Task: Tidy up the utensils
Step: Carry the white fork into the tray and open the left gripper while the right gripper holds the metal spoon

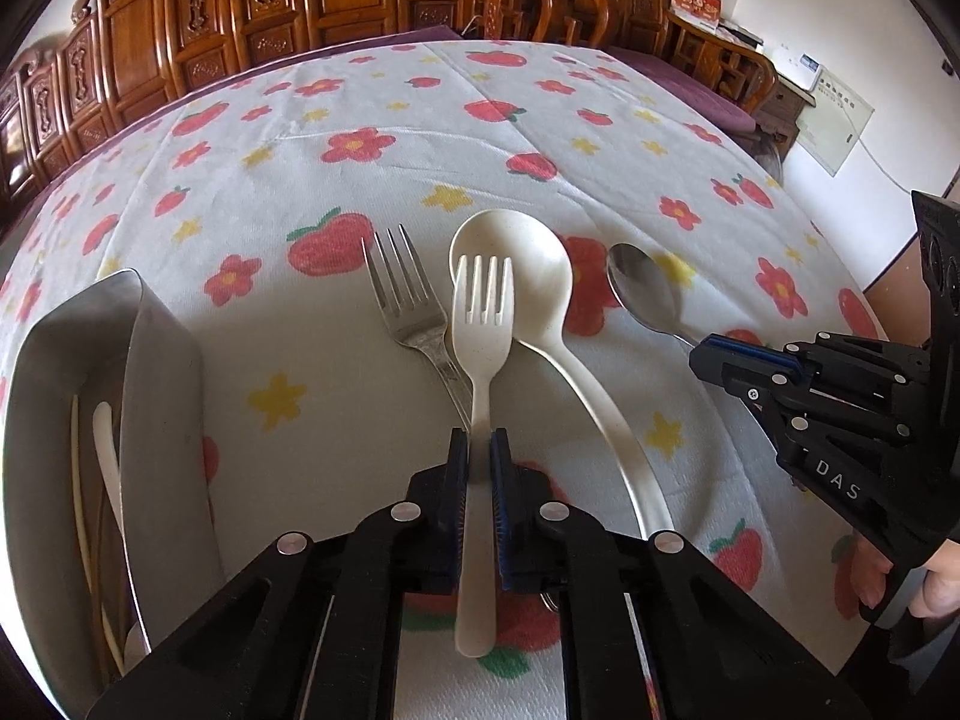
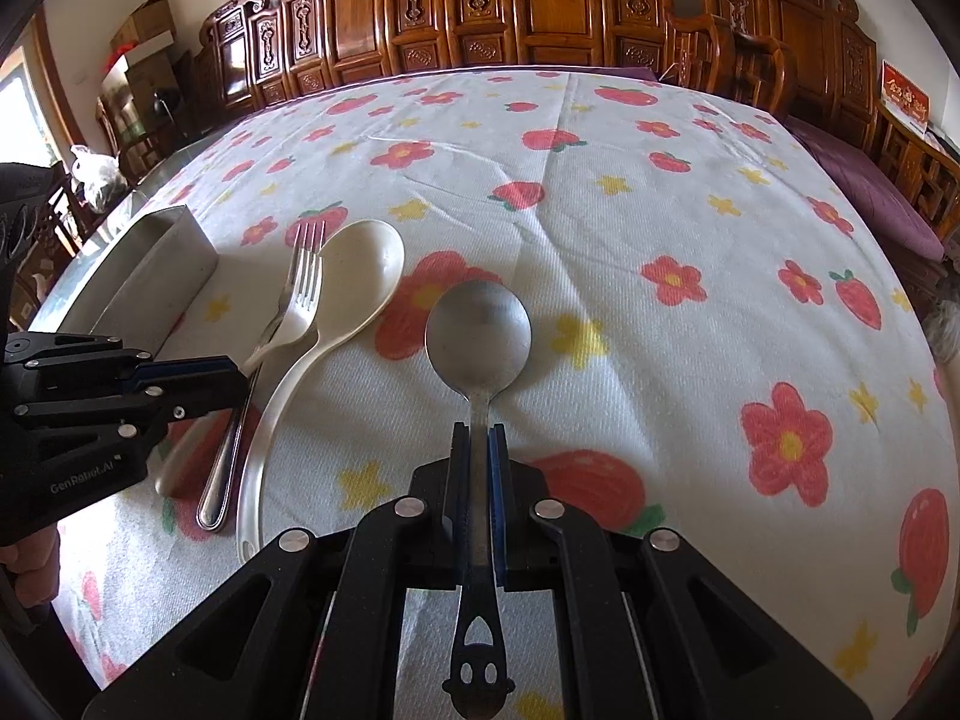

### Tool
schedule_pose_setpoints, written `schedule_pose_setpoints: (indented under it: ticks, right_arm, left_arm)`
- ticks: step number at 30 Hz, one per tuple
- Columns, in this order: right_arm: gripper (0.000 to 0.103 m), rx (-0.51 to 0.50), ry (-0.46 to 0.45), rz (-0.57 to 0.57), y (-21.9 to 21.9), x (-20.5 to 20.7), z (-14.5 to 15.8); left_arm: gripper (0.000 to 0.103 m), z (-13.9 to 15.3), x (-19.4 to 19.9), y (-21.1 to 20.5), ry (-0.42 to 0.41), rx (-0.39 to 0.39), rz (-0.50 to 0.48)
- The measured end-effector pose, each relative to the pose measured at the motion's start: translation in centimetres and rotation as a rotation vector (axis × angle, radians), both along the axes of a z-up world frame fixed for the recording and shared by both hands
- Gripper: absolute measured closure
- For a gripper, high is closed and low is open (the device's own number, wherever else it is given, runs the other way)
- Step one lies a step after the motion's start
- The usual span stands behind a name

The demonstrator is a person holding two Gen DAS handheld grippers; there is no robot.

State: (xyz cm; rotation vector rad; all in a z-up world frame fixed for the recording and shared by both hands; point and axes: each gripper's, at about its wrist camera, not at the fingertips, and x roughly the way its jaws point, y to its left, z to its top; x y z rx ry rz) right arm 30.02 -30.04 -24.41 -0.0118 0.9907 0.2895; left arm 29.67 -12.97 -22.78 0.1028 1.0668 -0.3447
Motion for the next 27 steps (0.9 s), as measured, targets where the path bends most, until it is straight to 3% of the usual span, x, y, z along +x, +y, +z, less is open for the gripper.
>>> schedule_pose_setpoints:
  ticks: [8, 27]
  right_arm:
    - [0.095, 0.004, -0.009, 0.0, 0.0, -0.1, 0.2]
    - [0.095, 0.055, -0.107, 0.051, 2.5, -1.3, 4.0]
  left_arm:
    - [0.096, 1.4, -0.7, 0.4, -0.035, 0.006, -0.006]
    - [0.096, 7.1, -2.5, 3.5, -0.149, -0.007, 0.01]
